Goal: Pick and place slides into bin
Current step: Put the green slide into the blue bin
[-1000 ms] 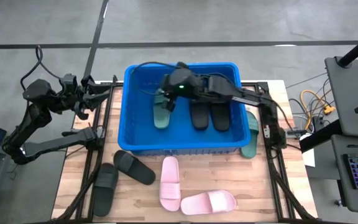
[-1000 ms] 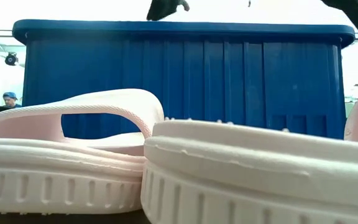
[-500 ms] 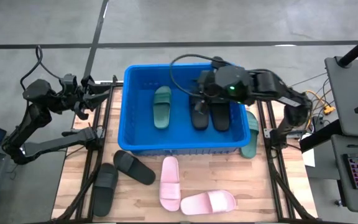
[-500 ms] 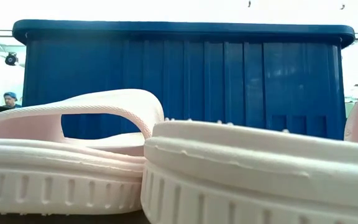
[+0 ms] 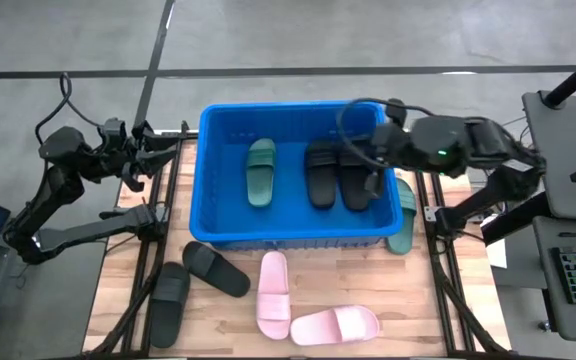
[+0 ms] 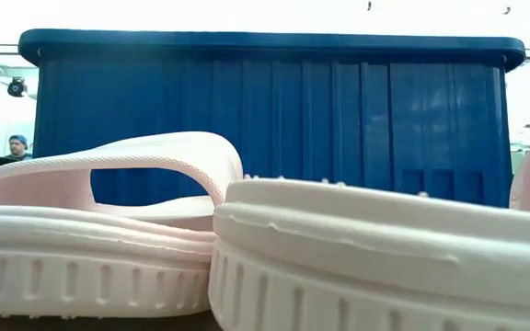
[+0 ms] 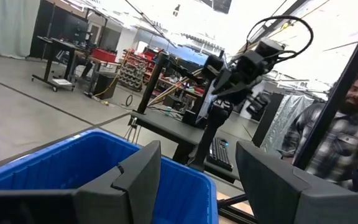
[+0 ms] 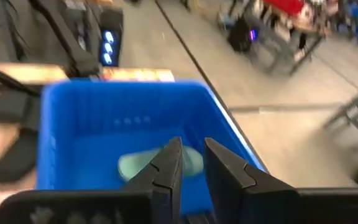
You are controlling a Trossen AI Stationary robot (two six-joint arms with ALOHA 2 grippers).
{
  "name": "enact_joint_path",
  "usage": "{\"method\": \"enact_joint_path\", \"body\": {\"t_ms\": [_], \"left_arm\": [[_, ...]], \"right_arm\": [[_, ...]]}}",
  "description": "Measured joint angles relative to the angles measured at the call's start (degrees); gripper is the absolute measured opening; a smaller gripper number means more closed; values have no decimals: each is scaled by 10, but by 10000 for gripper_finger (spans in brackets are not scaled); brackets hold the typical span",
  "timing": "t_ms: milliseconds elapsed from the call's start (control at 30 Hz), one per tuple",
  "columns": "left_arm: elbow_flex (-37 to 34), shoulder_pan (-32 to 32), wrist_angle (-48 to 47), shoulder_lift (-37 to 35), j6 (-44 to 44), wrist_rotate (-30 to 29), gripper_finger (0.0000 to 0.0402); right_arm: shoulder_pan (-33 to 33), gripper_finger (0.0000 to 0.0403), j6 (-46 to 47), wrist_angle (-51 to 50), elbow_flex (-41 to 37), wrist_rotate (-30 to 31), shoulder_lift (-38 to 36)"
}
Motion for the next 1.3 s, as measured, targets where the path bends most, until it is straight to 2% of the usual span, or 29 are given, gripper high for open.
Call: {"method": "enact_joint_path", "body": {"t_ms": [167, 467, 567, 733, 967, 1100, 1200, 1300], "left_arm": [[0, 0, 1, 3, 0, -13, 193], [0, 0, 0, 13, -1, -14, 193], [0, 0, 0, 15, -1, -14, 193], [0, 0, 0, 18, -2, -31, 193], [0, 0, 1, 26, -1, -44, 193], [0, 0, 1, 30, -1, -44, 193], [0, 0, 0, 32, -1, -45, 193], [0, 0, 0, 34, -1, -45, 193]], "right_arm": [[27, 54, -18, 112, -145, 4, -104], [52, 54, 108, 122, -368, 7, -261], [76, 53, 133, 130, -418, 40, -309], [121, 53, 169, 131, -489, 144, -383], [129, 56, 204, 179, -580, 165, -463], [130, 83, 189, 178, -609, 158, -499], [130, 126, 198, 151, -617, 130, -520], [130, 174, 214, 79, -618, 90, -527]]}}
